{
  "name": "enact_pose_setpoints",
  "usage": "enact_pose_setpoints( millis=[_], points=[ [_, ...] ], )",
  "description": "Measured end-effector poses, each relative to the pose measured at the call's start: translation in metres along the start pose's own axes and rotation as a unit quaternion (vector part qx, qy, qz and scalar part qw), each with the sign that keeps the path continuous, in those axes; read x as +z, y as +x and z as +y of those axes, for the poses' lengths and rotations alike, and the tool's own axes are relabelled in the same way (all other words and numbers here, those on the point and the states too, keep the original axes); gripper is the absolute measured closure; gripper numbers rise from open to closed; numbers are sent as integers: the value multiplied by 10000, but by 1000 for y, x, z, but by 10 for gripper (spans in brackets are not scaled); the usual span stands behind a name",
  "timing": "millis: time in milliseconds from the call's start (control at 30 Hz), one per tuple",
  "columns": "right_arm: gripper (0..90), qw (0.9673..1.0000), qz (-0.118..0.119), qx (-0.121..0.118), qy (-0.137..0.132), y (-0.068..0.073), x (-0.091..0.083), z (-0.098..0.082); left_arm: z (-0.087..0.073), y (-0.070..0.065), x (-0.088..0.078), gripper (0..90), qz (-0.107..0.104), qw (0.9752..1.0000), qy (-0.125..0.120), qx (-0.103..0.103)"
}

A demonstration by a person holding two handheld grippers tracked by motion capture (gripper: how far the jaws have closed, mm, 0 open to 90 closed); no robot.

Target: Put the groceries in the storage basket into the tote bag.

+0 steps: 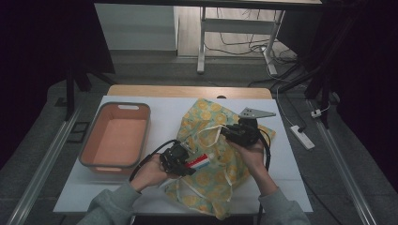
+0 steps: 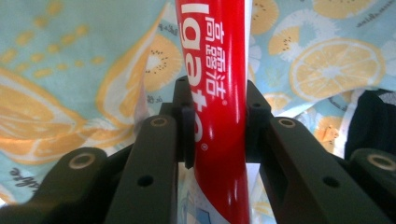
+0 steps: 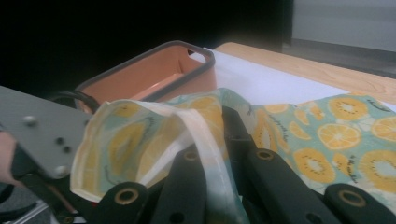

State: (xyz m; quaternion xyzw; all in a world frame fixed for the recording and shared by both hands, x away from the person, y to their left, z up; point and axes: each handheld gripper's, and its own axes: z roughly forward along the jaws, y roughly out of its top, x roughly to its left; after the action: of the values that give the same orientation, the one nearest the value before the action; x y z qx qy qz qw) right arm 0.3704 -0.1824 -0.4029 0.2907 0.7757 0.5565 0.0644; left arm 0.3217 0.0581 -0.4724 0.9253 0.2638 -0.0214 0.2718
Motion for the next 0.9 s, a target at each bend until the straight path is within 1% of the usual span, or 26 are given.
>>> enact_pose_setpoints(
  millis=[133,200,300,367,433,567,633,700,733,800,867,900],
  points=[
    [886,9999,95,37,-36,2,1,0,5,2,4,729,57,9999,-6,-86],
    [886,9999,148,53,-62,4,2,1,10,3,5,728,81,9999,-72,-119],
    [886,9997,225,85,-83,8,3,0,19,3,3,728,128,9994,-248,-188],
    [886,9996,257,72,-67,10,5,0,26,4,5,727,86,9988,-372,-295],
    [886,9996,274,68,-54,11,7,0,34,4,8,727,16,9985,-450,-324],
    [886,9995,294,68,-43,12,8,-2,47,4,19,725,7,9974,-563,-443],
    [886,9995,289,79,-53,12,8,-2,52,4,27,725,7,9965,-648,-537],
    [886,9996,262,73,-75,11,7,-2,54,5,36,725,-2,9949,-771,-649],
    [886,9996,239,82,-87,10,7,-2,55,6,40,725,13,9932,-894,-741],
    [886,9997,197,118,-105,8,6,-3,58,6,47,723,-27,9916,-989,-834],
    [886,9997,177,133,-113,7,6,-3,60,5,54,723,67,9901,-1092,-876],
    [886,9997,162,147,-120,6,6,-3,62,5,57,722,79,9897,-1102,-906]
  ],
)
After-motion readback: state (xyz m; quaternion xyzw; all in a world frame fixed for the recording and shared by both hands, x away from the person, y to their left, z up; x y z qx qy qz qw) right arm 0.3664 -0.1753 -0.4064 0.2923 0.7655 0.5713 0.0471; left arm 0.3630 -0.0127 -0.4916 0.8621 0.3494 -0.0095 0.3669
